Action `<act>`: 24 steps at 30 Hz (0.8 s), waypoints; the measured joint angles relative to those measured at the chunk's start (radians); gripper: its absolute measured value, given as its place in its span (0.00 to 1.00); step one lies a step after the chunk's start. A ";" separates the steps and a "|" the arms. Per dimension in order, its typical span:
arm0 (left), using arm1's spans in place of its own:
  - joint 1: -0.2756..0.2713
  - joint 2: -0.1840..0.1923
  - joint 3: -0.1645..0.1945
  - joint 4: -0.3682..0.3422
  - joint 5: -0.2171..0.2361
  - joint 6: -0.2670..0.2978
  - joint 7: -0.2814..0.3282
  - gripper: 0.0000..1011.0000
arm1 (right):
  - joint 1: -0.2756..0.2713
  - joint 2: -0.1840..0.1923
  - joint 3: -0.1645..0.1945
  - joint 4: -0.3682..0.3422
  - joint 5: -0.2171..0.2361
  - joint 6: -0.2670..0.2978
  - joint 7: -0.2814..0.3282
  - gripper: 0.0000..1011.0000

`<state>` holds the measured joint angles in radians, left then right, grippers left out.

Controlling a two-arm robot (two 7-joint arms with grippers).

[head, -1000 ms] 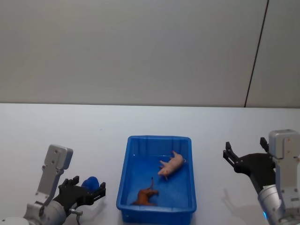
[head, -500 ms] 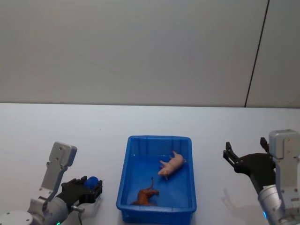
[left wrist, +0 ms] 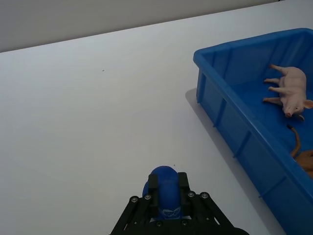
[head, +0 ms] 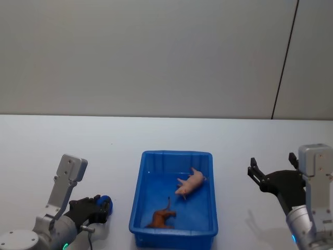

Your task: Pick up the two dolls from the table and place them into the box.

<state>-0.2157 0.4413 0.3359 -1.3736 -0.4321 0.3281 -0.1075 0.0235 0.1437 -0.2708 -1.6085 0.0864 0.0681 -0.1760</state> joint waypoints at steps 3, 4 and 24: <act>0.000 -0.001 0.000 0.000 0.002 0.000 0.002 0.22 | 0.000 0.000 0.000 0.000 0.000 0.000 0.000 0.99; 0.001 -0.001 0.000 -0.001 0.004 0.000 0.003 0.21 | 0.000 0.000 0.000 0.000 0.000 0.000 0.000 0.99; -0.011 0.003 -0.007 -0.114 0.074 -0.055 -0.016 0.10 | 0.000 0.000 0.000 0.000 0.000 0.000 0.000 0.99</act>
<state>-0.2271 0.4447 0.3286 -1.4874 -0.3585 0.2735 -0.1235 0.0235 0.1437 -0.2708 -1.6085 0.0864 0.0680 -0.1760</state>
